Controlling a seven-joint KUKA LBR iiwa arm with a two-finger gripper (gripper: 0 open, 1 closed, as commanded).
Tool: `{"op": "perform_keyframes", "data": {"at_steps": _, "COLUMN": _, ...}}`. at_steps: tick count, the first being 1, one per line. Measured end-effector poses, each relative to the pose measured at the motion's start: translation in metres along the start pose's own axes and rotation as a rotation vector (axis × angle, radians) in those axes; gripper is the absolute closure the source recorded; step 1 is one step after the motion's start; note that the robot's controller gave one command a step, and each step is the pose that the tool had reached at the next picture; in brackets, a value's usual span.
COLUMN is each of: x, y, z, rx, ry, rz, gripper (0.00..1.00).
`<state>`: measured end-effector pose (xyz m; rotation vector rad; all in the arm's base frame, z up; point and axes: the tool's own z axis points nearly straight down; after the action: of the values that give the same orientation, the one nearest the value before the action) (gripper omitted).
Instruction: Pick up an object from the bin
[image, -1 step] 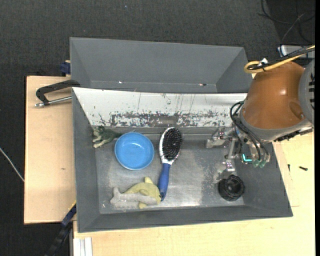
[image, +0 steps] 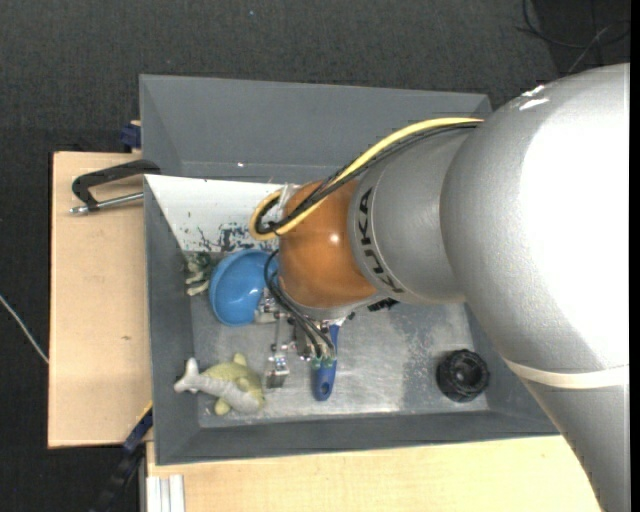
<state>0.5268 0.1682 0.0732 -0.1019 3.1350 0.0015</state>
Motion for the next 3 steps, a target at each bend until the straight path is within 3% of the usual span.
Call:
{"op": "perform_keyframes", "data": {"at_steps": 1, "x": 0.028, "y": 0.069, "z": -0.029, "rx": -0.004, "ry": -0.002, "rz": -0.463, "gripper": 0.00}}
{"op": "perform_keyframes", "data": {"at_steps": 2, "x": 0.033, "y": 0.020, "z": -0.029, "rx": 0.000, "ry": 0.005, "rz": -0.171, "gripper": 0.00}}
{"op": "perform_keyframes", "data": {"at_steps": 3, "x": 0.034, "y": 0.015, "z": 0.001, "rx": -0.002, "ry": 0.002, "rz": -0.137, "gripper": 0.00}}
